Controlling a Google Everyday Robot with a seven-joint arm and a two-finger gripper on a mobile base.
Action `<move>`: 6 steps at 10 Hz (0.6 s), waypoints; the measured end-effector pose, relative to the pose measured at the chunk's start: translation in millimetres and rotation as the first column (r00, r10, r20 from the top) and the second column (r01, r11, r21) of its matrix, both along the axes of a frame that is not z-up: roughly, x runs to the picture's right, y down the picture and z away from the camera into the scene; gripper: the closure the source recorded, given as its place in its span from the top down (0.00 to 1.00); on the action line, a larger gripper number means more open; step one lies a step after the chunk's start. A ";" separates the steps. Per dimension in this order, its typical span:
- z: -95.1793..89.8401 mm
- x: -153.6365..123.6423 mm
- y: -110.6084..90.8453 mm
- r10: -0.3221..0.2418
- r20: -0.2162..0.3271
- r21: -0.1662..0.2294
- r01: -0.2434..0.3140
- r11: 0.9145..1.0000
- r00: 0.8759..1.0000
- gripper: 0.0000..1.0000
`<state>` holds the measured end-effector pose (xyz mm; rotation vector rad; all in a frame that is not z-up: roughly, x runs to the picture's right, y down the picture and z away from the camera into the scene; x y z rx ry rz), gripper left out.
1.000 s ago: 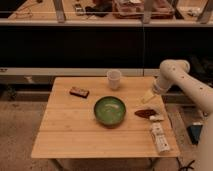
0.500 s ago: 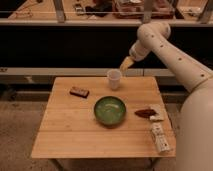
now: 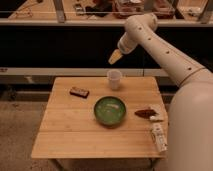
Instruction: Push the eraser across the table
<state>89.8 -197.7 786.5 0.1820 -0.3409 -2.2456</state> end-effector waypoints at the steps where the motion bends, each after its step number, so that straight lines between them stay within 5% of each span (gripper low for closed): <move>1: 0.0 -2.1 0.1 -0.001 0.003 -0.001 0.001 1.000 1.000 0.80; 4: -6.4 -13.5 -1.5 -0.025 0.041 0.019 0.025 1.000 0.999 0.80; 6: -36.9 -86.4 -16.1 -0.115 0.187 0.136 0.090 0.987 0.976 0.80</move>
